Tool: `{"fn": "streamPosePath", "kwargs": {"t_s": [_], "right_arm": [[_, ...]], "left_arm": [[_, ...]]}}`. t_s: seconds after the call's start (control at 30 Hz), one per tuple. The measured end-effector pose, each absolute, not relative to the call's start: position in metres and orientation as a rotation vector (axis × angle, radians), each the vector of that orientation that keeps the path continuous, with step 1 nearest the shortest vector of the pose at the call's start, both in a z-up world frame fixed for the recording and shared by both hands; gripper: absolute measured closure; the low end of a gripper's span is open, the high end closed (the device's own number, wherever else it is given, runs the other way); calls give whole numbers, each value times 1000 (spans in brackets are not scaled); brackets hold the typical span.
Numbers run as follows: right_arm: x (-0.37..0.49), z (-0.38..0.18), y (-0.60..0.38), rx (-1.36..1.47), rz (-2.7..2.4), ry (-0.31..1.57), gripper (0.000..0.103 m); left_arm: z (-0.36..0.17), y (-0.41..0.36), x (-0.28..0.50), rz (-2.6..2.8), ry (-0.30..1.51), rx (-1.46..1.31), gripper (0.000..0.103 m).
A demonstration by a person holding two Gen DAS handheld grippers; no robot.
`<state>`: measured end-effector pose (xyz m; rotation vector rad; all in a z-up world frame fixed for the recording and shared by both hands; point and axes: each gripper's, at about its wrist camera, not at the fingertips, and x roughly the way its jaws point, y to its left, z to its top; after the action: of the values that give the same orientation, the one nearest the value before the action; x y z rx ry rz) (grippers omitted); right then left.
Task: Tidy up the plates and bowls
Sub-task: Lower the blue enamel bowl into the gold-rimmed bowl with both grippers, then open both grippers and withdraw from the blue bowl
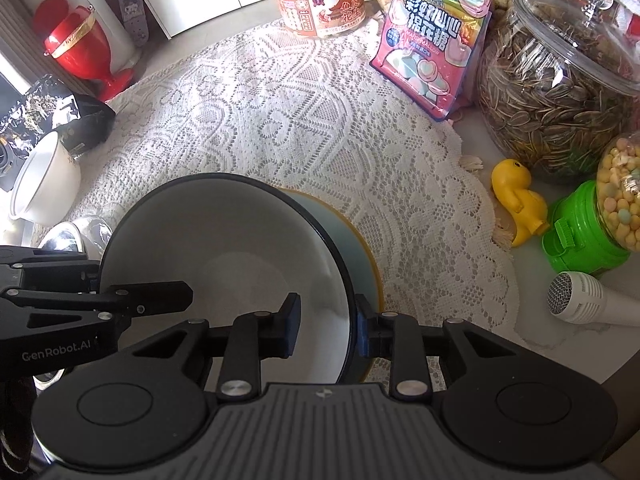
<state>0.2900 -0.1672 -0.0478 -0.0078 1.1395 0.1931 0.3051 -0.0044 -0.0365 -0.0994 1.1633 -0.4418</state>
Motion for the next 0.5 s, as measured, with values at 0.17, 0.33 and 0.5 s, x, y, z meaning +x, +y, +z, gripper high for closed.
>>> {"fn": "streamPosePath", "kwargs": {"t_s": [0.17,0.33,0.5], "right_arm": [[289,-46,-167,-8,185,1138,78],[282,-36,-167,-46,161,1101,77],[281,-36,-167,-60,163,1110,77]], "left_arm": [[-31,-14,296,-426,1118,-2,78],[-16,-19,286,-403,1029,84,81],[-17,-22,286,-467,1055,66,82]]}}
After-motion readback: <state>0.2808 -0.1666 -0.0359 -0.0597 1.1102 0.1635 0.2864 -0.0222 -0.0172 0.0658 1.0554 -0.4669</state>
